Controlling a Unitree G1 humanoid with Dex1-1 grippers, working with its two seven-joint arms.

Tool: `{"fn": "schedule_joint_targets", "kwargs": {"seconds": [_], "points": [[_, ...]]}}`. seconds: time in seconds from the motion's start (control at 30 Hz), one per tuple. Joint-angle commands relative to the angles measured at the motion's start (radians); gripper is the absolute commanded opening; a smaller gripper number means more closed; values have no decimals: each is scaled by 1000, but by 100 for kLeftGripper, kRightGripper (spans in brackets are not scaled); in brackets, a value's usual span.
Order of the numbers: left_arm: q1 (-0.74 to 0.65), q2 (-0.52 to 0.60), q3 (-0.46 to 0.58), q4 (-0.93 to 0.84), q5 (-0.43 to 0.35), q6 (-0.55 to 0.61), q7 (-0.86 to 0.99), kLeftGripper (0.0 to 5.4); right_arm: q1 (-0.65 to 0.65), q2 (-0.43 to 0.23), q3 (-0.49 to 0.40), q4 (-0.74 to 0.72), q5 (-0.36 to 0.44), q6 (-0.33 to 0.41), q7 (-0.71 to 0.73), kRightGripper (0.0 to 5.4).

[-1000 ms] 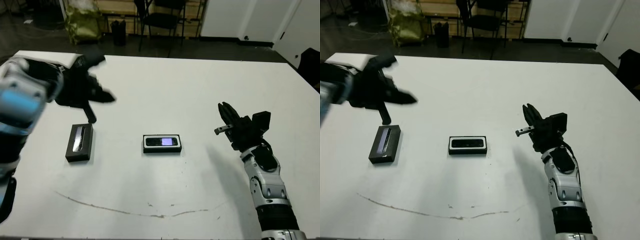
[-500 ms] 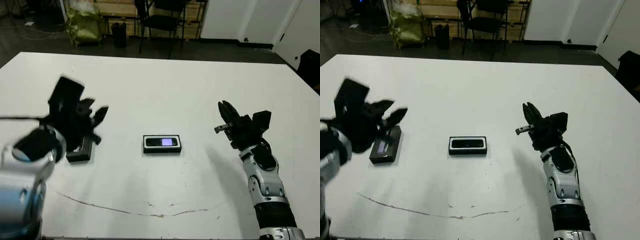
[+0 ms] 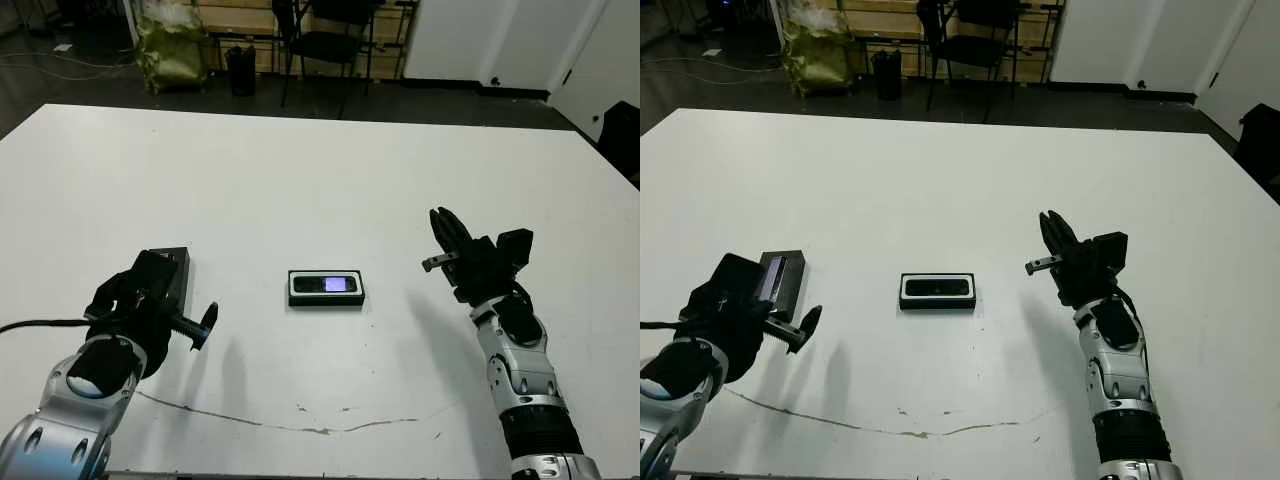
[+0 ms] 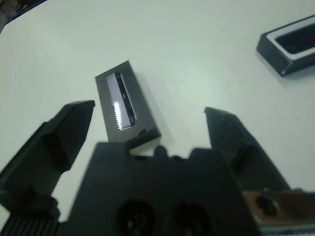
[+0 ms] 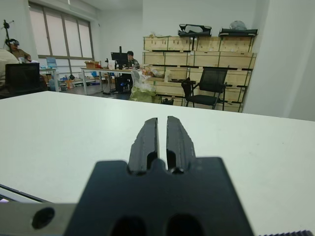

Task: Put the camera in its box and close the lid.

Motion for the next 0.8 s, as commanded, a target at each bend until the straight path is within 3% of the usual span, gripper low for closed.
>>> {"fn": "schedule_joint_targets", "kwargs": {"seconds": [0.03,0.43,0.67,0.8], "points": [[-1,-27,12,14,7,11,27,538,-3,-3,-6,28,11,1,16,0],[-83,-229,125,61,25,138,131,538,5,-8,-9,5,30,29,29,0],[-149,-310,160,58,32,262,166,538,32,-10,8,-114,8,135,-26,0],[-164,-342,168,46,30,301,173,538,37,-7,8,-134,10,154,-32,0]]}}
